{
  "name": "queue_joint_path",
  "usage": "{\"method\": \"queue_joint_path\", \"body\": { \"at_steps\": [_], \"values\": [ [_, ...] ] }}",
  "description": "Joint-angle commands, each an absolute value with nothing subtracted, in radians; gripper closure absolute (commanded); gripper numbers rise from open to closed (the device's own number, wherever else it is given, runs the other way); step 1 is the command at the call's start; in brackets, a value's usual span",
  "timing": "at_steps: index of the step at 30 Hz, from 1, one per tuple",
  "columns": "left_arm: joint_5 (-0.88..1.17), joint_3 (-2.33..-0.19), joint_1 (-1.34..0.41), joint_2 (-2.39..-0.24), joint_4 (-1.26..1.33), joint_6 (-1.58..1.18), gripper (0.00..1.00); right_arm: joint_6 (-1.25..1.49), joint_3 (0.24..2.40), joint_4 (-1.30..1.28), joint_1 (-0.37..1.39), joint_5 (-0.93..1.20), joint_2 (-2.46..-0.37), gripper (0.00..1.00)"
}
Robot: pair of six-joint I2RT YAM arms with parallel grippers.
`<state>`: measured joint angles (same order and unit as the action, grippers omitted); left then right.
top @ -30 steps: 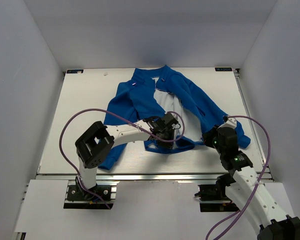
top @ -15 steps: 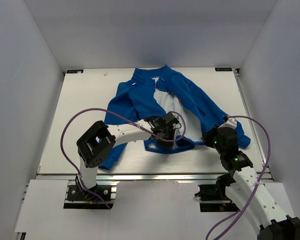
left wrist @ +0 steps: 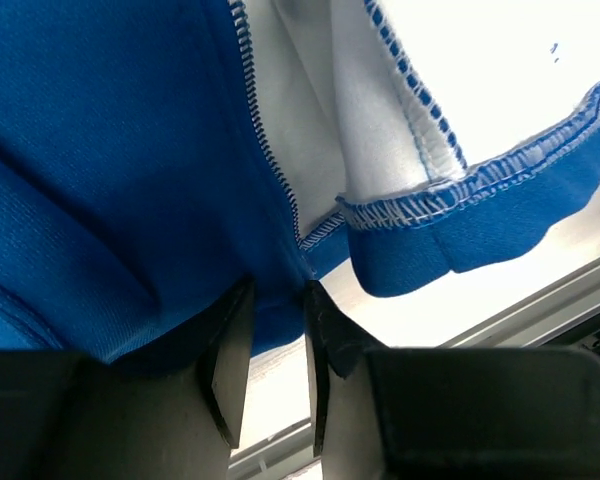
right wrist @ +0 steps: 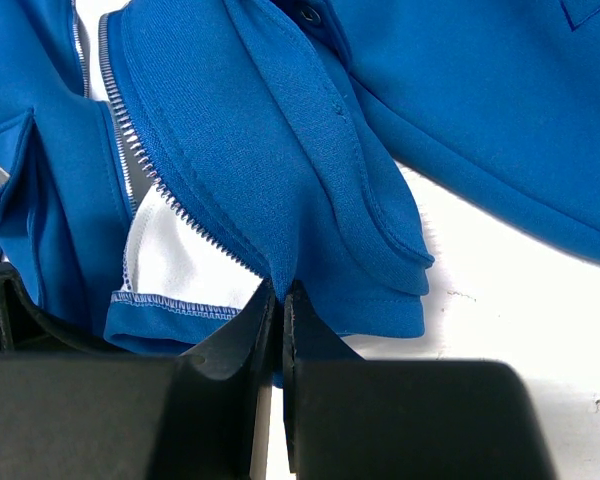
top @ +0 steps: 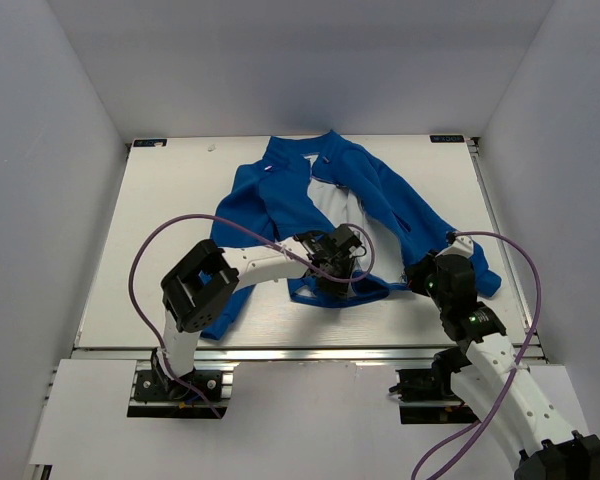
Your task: Zip up the jacket
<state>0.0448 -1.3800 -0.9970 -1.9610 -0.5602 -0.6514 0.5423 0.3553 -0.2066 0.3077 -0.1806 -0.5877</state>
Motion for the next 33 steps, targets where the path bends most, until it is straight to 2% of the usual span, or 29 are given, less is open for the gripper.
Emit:
{"method": "queue_joint_path", "body": {
  "at_steps": [1,5,10,14,15,23,28,33],
  "values": [
    [0.023,-1.43,-0.999,-1.976,-0.598,-0.649,0.57,0.531,0.347,-0.163,0.305,-0.189,-0.577,1.0],
    [0.018,-1.439,-1.006,-1.986,-0.603,-0.647,0.5,0.531,0.347,-0.163,0.305,-0.192,-0.577,1.0],
    [-0.031,-1.462,-1.017,-1.999,-0.627,-0.649,0.5,0.531,0.345,-0.16,0.305,-0.192,-0.575,1.0],
    [-0.055,-1.473,-1.022,-2.006,-0.646,-0.655,0.62,0.531,0.342,-0.163,0.304,-0.192,-0.574,1.0],
    [-0.055,-1.473,-1.022,-2.009,-0.644,-0.657,0.7,0.531,0.342,-0.161,0.304,-0.192,-0.574,1.0],
    [-0.06,-1.473,-1.022,-1.999,-0.646,-0.652,1.0,0.531,0.347,-0.163,0.304,-0.19,-0.574,1.0],
    [-0.083,-1.439,-1.022,-1.948,-0.614,-0.657,1.0,0.515,0.351,-0.144,0.304,-0.154,-0.572,1.0],
    [-0.17,-1.39,-1.02,-1.812,-0.554,-0.672,1.0,0.476,0.383,-0.107,0.305,-0.065,-0.584,1.0]
  ]
}}
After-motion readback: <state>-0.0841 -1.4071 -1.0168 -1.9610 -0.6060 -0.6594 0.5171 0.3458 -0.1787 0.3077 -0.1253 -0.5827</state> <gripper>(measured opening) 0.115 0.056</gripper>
